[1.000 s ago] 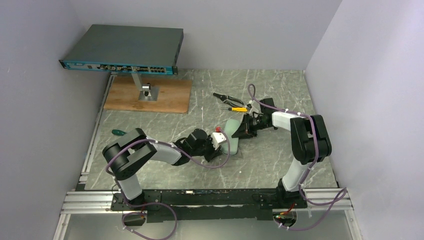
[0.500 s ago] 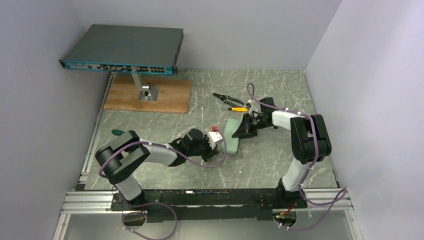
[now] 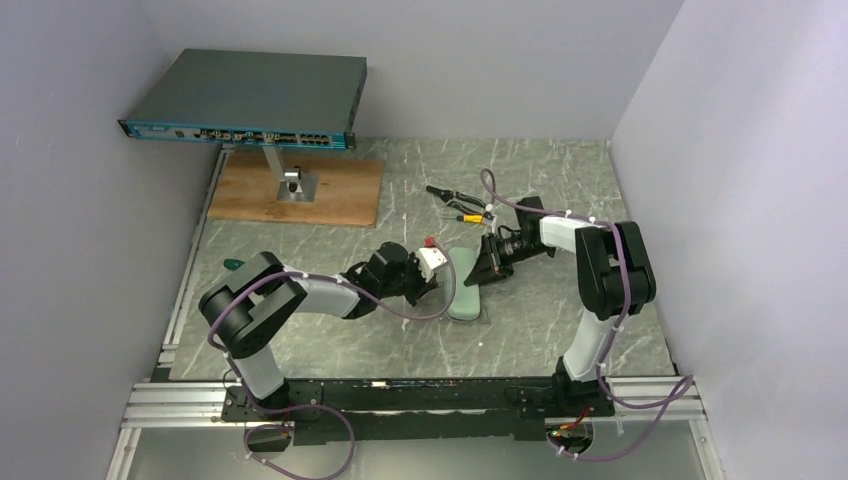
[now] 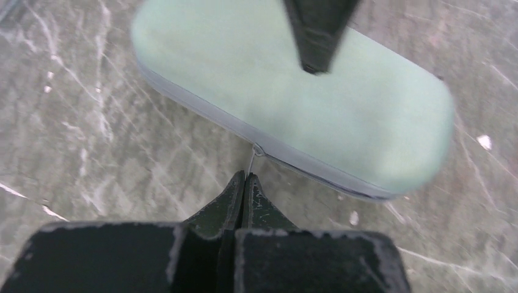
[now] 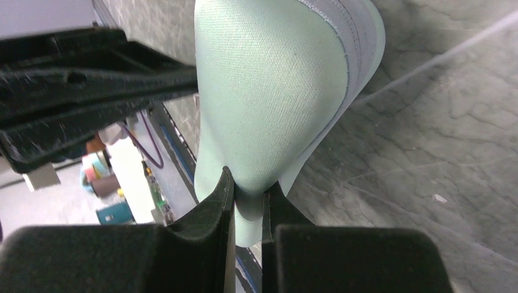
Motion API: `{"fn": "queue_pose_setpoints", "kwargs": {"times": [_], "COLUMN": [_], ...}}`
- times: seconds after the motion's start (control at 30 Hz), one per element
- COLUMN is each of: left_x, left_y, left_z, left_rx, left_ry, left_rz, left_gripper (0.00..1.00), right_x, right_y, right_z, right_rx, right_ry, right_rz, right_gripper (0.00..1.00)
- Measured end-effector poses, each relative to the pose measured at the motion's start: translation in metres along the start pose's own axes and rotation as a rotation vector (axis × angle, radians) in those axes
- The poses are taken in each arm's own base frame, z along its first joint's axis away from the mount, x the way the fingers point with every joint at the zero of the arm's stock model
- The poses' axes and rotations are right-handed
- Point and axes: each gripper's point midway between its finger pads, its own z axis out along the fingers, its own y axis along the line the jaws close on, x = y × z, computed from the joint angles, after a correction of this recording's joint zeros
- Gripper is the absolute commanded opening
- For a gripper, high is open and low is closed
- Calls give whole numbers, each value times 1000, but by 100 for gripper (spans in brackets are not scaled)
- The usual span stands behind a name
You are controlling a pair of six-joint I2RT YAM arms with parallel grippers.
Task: Open the umbrella
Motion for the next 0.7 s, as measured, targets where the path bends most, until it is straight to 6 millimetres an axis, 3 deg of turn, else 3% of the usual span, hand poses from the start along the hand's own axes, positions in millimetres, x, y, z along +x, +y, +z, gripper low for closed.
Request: {"fn": "queue_pose_setpoints", "kwargs": {"times": [0.33, 0.4, 0.43, 0.5, 0.53, 0.6, 0.7], "left_x": [-7, -5, -4, -2, -1, 1, 7], "left_y": [63, 67, 67, 65, 63, 60, 53], "left_z": [4, 2, 1, 1, 1, -1, -5], "left_rx": [-135, -141, -138, -121, -113, -104, -95], "left_ry": [0, 3, 5, 6, 6, 7, 15], "left_rz": [-92, -118, -125, -143, -155, -176, -202], "left_gripper": [0, 0, 0, 0, 0, 0, 0], "right_x": [1, -2, -3, -7, -11, -24, -51], "right_y": [6, 6, 6, 4, 3, -4, -18], "right_z": [7, 9, 9, 8, 6, 1, -13], "right_rx": [-32, -40, -42, -32, -18, 45, 151], "right_ry": [156, 194, 210, 243, 256, 259, 207], "right_rz": [-138, -170, -180, -200, -209, -268, -351], "right_gripper": [0, 3, 13, 50, 61, 77, 87]}}
